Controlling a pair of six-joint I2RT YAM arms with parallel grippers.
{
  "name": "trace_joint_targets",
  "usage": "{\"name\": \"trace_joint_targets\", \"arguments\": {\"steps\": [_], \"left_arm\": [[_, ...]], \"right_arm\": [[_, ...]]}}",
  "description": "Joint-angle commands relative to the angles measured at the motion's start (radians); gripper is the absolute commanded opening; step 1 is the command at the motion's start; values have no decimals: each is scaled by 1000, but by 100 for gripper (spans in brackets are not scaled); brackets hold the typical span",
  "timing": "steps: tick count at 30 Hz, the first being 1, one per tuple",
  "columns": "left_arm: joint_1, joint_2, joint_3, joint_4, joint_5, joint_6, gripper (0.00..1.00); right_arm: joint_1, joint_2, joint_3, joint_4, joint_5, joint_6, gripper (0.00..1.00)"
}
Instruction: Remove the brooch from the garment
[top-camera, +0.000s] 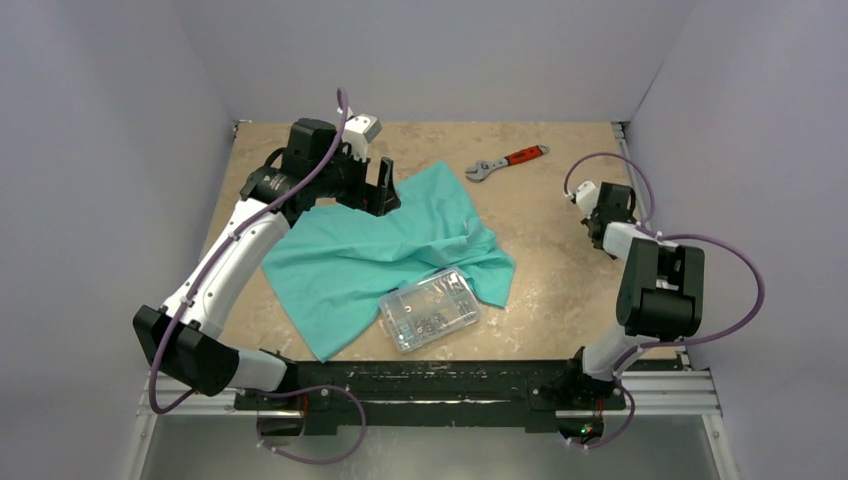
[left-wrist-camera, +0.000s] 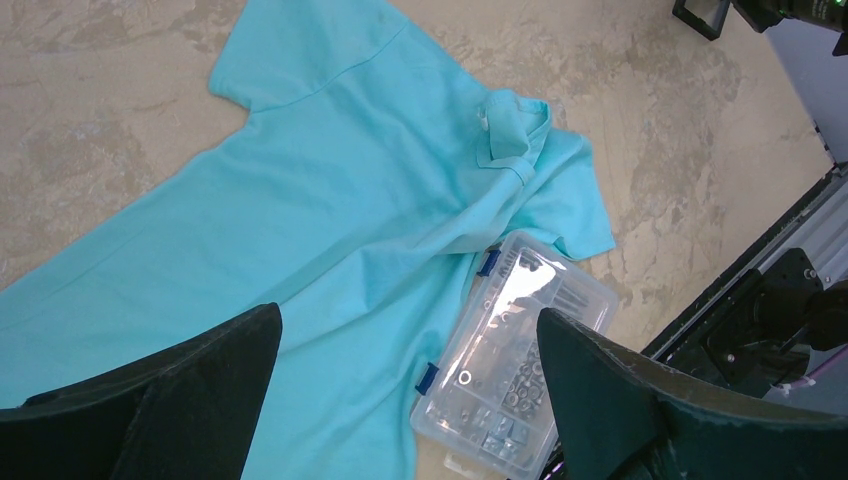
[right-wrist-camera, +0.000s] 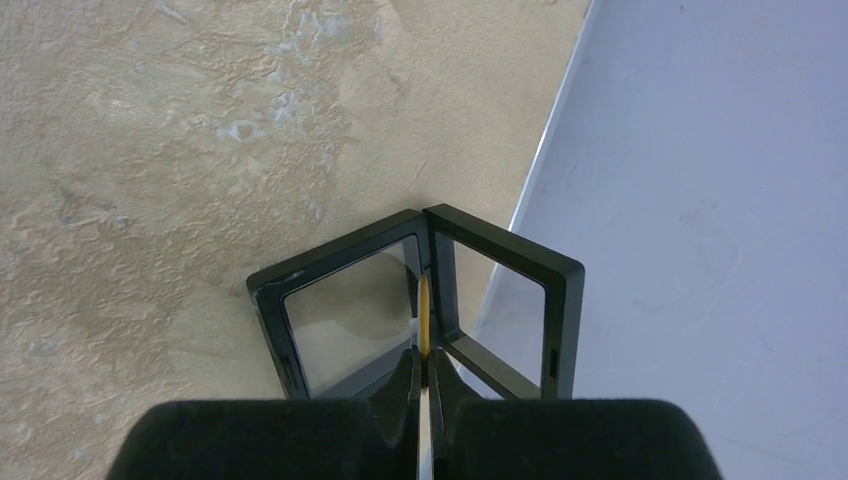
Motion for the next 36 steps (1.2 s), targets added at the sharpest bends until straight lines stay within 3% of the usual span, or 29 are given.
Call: {"name": "trace_joint_targets", "arguments": {"steps": [1, 5, 14, 28, 36], "left_arm": [[8, -2, 16, 33, 2, -6, 100], [8, 1, 16, 31, 5, -6, 100], [8, 10, 11, 36, 25, -11, 100], [8, 19, 7, 37, 49, -18, 100], [8, 19, 1, 15, 52, 13, 100]], "right_arm": [[-6, 28, 9, 7, 15, 2, 0], [-6, 40, 36, -47, -7, 34, 4], [-6, -8, 42, -118, -56, 64, 35], [-5, -97, 137, -284, -167, 128, 41], [-1, -149, 274, -439, -299, 197, 56]]}}
